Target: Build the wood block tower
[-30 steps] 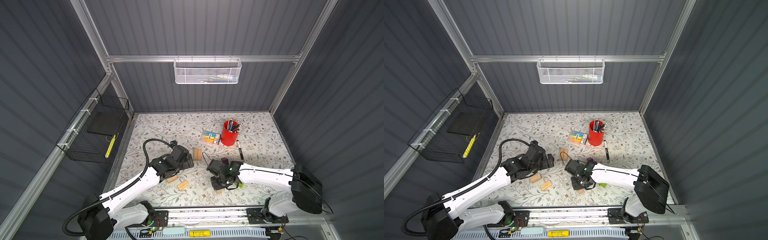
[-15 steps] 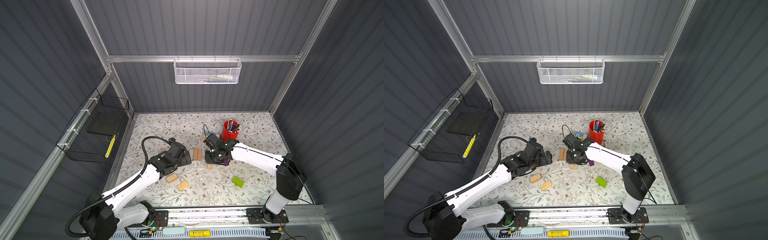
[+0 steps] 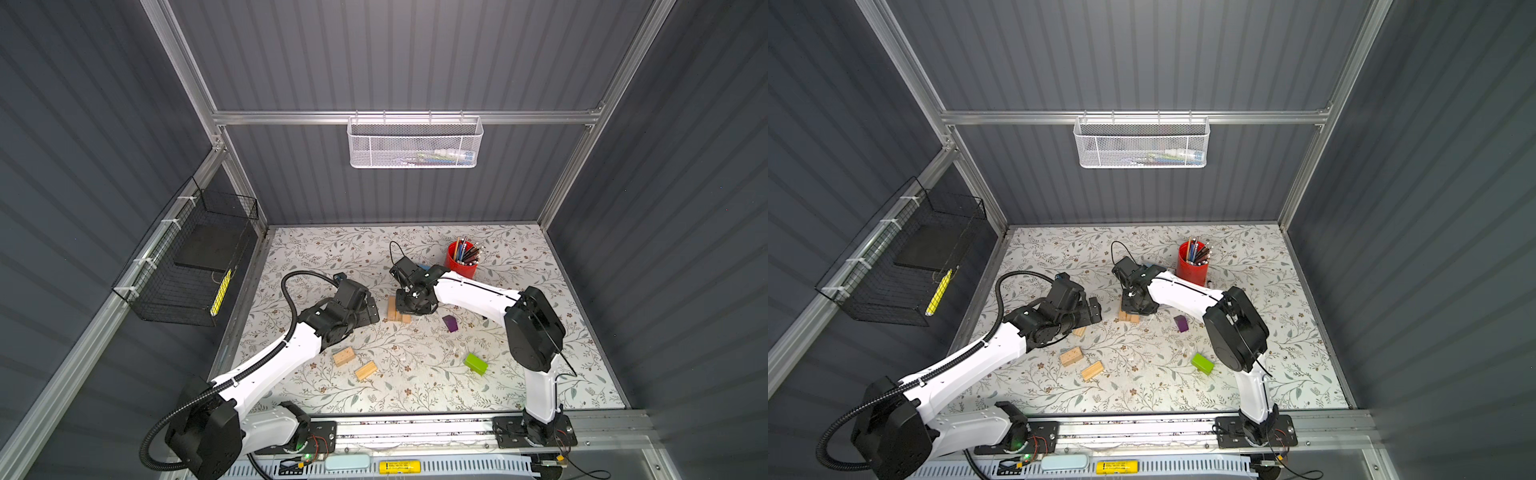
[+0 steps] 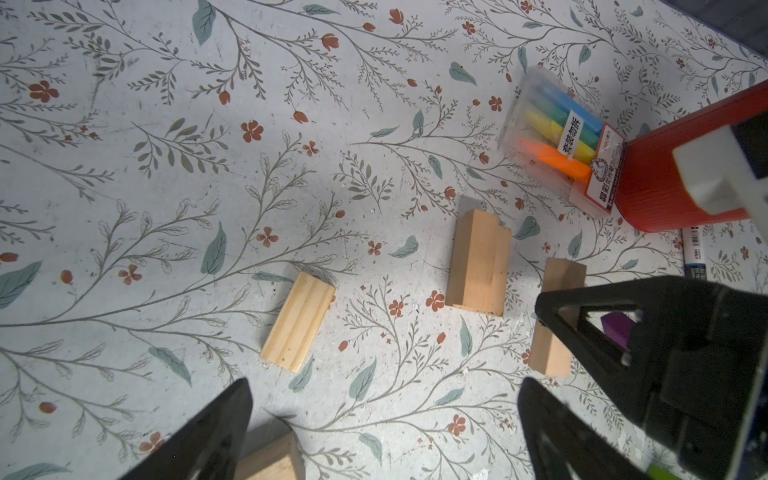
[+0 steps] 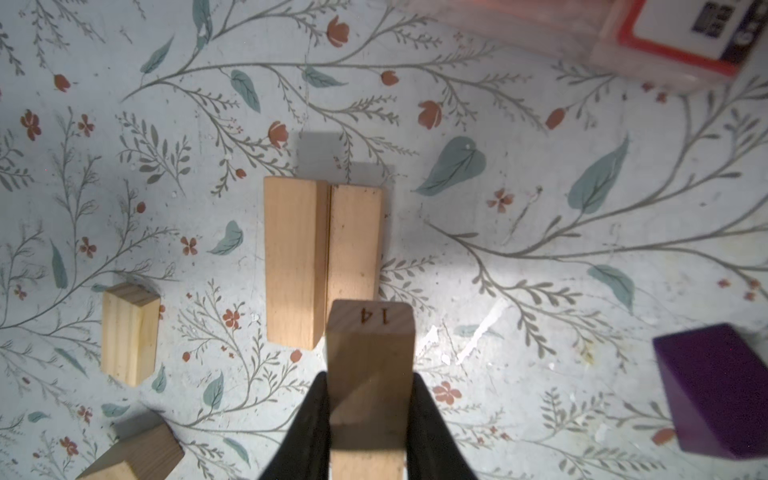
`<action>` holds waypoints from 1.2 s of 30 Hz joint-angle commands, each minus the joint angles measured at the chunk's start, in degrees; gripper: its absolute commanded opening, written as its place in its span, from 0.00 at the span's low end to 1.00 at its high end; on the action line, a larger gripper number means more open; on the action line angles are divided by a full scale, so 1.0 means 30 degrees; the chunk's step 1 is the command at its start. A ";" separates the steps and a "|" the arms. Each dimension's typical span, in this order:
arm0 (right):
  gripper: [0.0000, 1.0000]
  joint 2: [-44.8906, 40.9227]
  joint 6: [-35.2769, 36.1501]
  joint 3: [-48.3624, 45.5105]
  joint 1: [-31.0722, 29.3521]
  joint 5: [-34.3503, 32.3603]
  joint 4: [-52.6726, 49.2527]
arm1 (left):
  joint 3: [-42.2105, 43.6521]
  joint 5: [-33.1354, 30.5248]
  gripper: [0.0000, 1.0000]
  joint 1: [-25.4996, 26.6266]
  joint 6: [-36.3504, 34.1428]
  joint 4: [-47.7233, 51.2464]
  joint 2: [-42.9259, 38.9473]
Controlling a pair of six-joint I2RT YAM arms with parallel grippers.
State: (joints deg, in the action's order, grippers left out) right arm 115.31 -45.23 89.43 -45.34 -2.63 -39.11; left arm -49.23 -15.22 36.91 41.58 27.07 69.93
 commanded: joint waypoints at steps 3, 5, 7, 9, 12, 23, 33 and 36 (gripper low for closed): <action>0.18 0.0908 -0.0270 0.1052 0.0363 -0.0637 -0.0567 | 0.0004 -0.0346 1.00 -0.0148 0.0158 -0.0005 -0.0054; 0.18 0.1111 -0.0272 0.1146 0.0407 -0.0632 -0.0451 | 0.0052 -0.0469 1.00 -0.0181 0.0230 0.0096 -0.0020; 0.18 0.1376 -0.0297 0.1317 0.0435 -0.0546 -0.0373 | 0.0149 -0.0529 1.00 -0.0177 0.0337 0.0087 -0.0047; 0.18 0.1703 -0.0229 0.1638 0.0436 -0.0470 -0.0459 | 0.0311 -0.0554 1.00 -0.0177 0.0447 -0.0034 -0.0059; 0.18 0.2072 -0.0242 0.2003 0.0436 -0.0440 -0.0541 | 0.0391 -0.0615 1.00 -0.0177 0.0486 -0.0060 -0.0067; 0.18 0.2943 -0.0300 0.2739 0.0524 -0.0236 -0.0645 | 0.0458 -0.0704 1.00 -0.0174 0.0487 0.0011 -0.0046; 0.27 0.3238 -0.0332 0.2923 0.0524 -0.0163 -0.0681 | 0.0473 -0.0734 1.00 -0.0174 0.0465 0.0042 -0.0019; 0.31 0.3139 -0.0416 0.2930 0.0524 -0.0061 -0.0643 | 0.0485 -0.0721 1.00 -0.0177 0.0465 0.0023 0.0043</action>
State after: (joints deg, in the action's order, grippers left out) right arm 124.46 -46.06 97.17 -43.90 -2.85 -40.14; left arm -48.99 -16.56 36.64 42.65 26.89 69.93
